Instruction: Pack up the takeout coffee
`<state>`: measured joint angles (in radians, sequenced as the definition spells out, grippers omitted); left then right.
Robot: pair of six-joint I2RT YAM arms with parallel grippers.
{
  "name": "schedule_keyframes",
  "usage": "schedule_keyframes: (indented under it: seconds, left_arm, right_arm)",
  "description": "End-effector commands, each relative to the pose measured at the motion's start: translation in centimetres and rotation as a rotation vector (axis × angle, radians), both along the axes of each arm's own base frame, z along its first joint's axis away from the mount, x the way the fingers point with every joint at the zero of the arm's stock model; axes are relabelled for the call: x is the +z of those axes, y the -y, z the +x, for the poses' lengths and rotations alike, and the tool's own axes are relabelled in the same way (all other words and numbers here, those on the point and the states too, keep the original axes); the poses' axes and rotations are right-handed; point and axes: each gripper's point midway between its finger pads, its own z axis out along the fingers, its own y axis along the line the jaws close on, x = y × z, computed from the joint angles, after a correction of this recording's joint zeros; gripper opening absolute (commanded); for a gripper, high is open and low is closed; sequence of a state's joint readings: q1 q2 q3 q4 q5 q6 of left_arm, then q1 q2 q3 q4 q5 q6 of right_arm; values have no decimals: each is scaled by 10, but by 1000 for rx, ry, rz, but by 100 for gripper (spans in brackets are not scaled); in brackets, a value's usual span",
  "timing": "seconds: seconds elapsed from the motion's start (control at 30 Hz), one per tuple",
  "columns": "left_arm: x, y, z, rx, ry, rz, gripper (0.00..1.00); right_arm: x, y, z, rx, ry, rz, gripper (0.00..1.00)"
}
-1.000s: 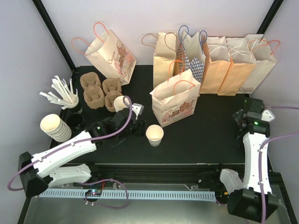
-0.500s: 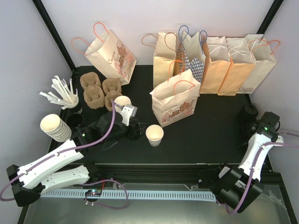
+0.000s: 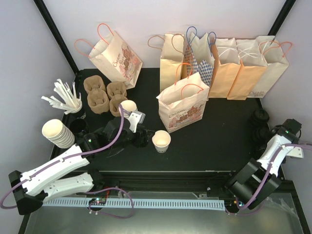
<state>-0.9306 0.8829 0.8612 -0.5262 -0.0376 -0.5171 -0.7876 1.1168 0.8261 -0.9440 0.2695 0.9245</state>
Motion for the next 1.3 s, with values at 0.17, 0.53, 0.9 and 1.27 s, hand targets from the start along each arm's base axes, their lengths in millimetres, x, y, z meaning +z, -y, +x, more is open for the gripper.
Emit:
schedule_keyframes:
  seconds: [0.17, 0.53, 0.9, 1.27]
  left_arm:
    - [0, 10, 3, -34, 8, 13, 66]
    - [-11, 13, 4, -36, -18, 37, 66]
    - [-26, 18, 2, -58, -72, 77, 66]
    - [-31, 17, 2, -58, -82, 106, 66]
  right_arm:
    - [-8, 13, 11, 71, -39, 53, 57]
    - [-26, 10, 10, 77, -59, 85, 43]
    - [-36, 7, 6, 76, -83, 113, 31]
    - [-30, 4, 3, 58, -75, 109, 3]
